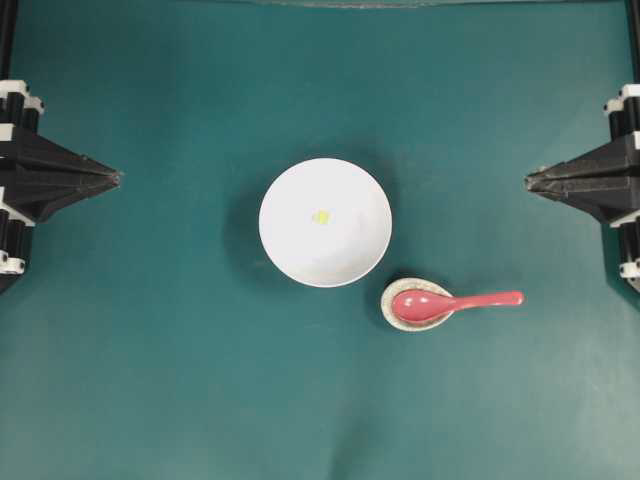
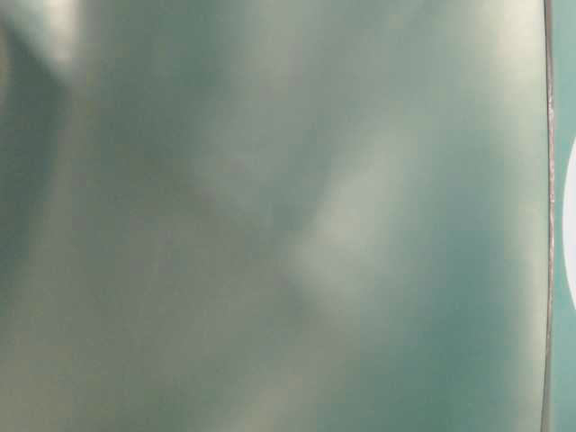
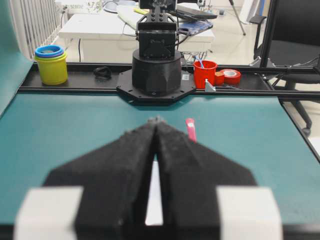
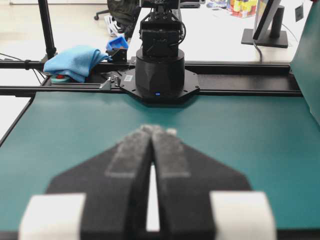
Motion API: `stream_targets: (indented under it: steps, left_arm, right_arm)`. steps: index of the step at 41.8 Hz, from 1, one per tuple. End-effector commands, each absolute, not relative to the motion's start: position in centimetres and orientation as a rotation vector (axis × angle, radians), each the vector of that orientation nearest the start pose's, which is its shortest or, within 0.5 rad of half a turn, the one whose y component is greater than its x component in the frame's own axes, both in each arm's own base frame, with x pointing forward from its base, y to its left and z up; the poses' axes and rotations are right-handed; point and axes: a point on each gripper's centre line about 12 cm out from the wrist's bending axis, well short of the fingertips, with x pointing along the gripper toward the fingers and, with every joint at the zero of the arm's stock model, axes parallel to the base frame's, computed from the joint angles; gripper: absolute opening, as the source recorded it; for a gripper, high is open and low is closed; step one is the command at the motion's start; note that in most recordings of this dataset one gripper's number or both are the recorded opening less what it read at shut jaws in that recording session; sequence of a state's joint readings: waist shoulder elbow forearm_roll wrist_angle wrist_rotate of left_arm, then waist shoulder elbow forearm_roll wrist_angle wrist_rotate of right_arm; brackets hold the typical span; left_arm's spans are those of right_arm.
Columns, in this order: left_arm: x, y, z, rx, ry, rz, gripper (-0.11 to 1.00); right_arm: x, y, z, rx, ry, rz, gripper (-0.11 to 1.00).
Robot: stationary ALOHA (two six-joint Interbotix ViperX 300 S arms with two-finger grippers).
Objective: Scoop the yellow hexagonal prism block from the bowl with a spoon using the right arm.
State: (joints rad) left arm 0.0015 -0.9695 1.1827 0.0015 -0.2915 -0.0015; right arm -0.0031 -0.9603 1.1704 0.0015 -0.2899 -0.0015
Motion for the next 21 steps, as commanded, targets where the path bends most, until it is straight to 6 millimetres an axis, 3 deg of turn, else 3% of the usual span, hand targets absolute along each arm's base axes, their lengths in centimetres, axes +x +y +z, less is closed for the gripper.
stream_targets:
  steps: [1,14,21]
  left_arm:
    - [20.06,0.02,29.45,0.011,-0.057,0.000,0.00]
    - [20.01,0.03,29.47,-0.002,-0.048,0.000,0.00]
    - [20.00,0.03,29.60,-0.002,-0.058,0.000,0.00]
  right_arm:
    - [20.20,-0.17,30.30,-0.005,-0.098,-0.009,-0.01]
    - [20.65,-0.20,30.09,-0.005,-0.031,-0.010,0.02]
    - [20.68,-0.20,30.06,-0.005,-0.029,-0.010,0.31]
